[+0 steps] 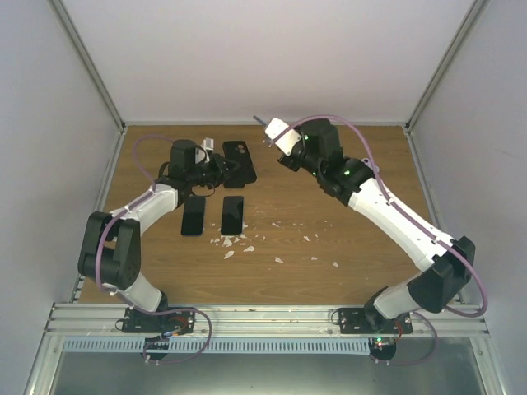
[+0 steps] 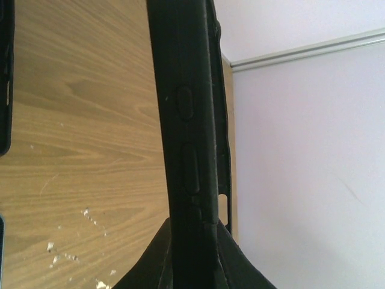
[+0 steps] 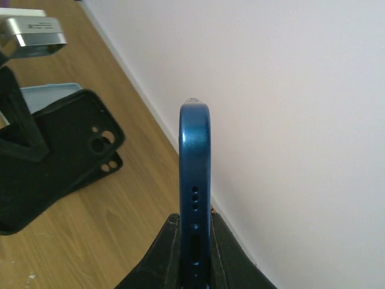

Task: Take the phone out of the phone case
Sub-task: Remove the phone case from the phone, then place the phone case at the center of the board.

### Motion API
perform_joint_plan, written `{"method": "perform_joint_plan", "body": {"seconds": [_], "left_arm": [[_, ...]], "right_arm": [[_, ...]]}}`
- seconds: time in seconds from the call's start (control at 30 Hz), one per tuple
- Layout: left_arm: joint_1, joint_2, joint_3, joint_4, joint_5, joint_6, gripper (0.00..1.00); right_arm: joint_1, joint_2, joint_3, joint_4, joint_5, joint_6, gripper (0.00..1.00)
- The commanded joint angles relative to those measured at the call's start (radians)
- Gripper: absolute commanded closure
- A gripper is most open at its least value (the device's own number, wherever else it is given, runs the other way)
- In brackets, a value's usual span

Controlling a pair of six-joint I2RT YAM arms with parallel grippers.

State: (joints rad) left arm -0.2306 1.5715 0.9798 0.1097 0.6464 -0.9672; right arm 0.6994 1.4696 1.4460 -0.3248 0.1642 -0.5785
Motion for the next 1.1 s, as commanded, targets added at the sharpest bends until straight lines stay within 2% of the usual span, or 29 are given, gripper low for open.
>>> {"method": "perform_joint_plan", "body": {"seconds": [0.0, 0.37, 0.9, 1.07], "left_arm": [[-0.024, 0.077, 0.093, 0.009, 0.002, 0.092, 1.0], [-0.119, 0.306, 0.379, -0.071, -0.021, 0.219, 1.0], [-0.183, 0.514, 0.5, -0.102, -0.072, 0.248, 1.0], [-0.189, 0.565, 0.545, -0.158, -0.126, 0.267, 1.0]], "right_arm": [[-0.063, -0.028, 0.045, 0.0, -0.074, 0.089, 0.99], [-0.139, -0.049, 0.031, -0.008, -0.104, 0.11, 1.0], [-0.176, -0.038, 0.018, -0.01, -0.117, 0.115, 1.0], [-0.177, -0.03, 0.018, -0.01, -0.114, 0.113, 0.99]]}}
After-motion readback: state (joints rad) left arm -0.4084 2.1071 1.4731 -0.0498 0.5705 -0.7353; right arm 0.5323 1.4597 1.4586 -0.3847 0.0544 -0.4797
